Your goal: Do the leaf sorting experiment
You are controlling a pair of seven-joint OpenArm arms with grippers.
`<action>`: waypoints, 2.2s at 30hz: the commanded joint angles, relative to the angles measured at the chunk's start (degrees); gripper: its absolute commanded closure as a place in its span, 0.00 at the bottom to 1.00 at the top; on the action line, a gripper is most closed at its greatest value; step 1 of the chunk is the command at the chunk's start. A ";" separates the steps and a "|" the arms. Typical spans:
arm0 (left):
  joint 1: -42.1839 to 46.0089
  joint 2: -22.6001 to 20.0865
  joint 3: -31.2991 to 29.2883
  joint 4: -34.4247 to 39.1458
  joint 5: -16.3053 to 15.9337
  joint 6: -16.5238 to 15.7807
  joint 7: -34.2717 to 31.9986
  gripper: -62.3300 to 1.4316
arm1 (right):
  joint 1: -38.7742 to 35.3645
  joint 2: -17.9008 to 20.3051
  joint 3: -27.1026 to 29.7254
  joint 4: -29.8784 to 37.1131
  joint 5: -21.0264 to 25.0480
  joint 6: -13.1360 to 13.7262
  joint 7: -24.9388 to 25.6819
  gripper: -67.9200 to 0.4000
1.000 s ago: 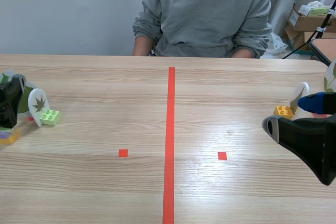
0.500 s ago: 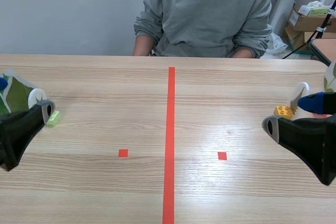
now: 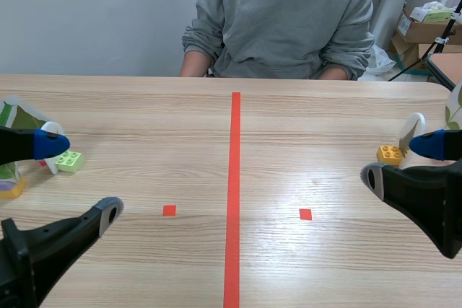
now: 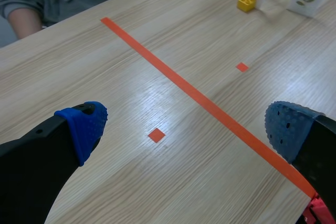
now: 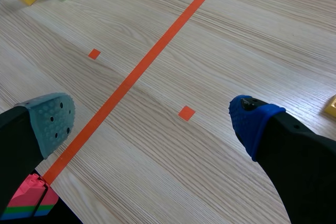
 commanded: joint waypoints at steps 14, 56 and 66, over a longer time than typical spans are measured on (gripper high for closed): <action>0.00 -2.25 2.89 1.60 0.48 0.87 0.00 0.00 | 0.52 1.27 0.28 0.11 -1.53 0.48 -0.17 0.11; 0.00 -2.23 2.91 1.53 0.46 0.85 -1.68 0.00 | 0.52 1.25 0.28 0.11 -1.31 0.48 0.04 0.11; 0.00 -2.23 2.91 1.53 0.46 0.85 -3.15 0.00 | 0.52 1.25 0.28 0.11 -1.31 0.48 0.04 0.11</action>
